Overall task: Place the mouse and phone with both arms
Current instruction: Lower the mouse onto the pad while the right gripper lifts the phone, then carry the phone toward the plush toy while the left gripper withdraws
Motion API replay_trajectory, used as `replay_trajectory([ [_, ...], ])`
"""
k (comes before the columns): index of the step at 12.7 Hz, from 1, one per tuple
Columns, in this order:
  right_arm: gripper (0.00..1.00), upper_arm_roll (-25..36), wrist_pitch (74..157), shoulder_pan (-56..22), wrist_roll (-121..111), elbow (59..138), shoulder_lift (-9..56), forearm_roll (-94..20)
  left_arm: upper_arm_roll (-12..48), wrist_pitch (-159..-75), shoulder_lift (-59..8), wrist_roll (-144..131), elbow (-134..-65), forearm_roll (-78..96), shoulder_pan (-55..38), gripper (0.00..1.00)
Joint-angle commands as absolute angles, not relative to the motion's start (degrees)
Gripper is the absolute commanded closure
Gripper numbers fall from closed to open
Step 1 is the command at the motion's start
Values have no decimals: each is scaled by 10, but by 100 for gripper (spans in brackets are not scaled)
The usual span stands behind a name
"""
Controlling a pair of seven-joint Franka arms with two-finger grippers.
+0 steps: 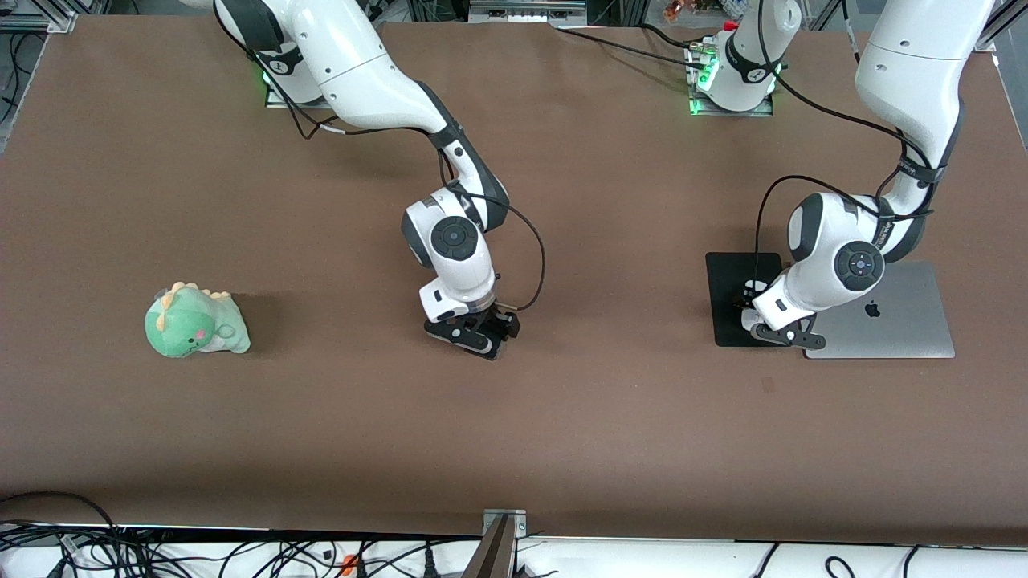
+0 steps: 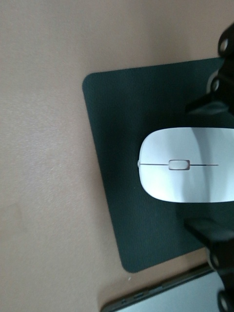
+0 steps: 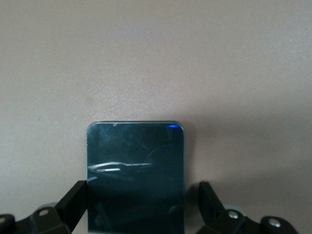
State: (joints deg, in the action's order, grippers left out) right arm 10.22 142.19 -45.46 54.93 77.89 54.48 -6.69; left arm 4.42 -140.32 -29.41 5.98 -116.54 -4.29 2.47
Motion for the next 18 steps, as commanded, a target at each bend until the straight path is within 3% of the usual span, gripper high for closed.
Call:
replay_trajectory([
  [1,15,108,1430,-461,564,764,560,-57,51,-1332,-230,66,-1157,-47,30,0],
  [4,47,108,1428,-460,554,764,557,-56,67,-1142,-191,66,-1056,-43,25,0],
  [7,48,110,1417,-454,547,764,548,-54,94,-966,-191,59,-914,-43,23,0],
  [11,48,126,1328,-434,463,763,503,-58,110,-826,-190,59,-772,-45,23,0],
  [13,47,126,1276,-404,389,764,473,-60,97,-809,-159,57,-748,-46,7,0],
  [15,47,127,1227,-370,310,770,445,-61,38,-822,-152,48,-753,-43,-33,0],
  [18,47,126,1194,-325,214,794,409,-62,-14,-959,-59,29,-884,-43,-60,0],
])
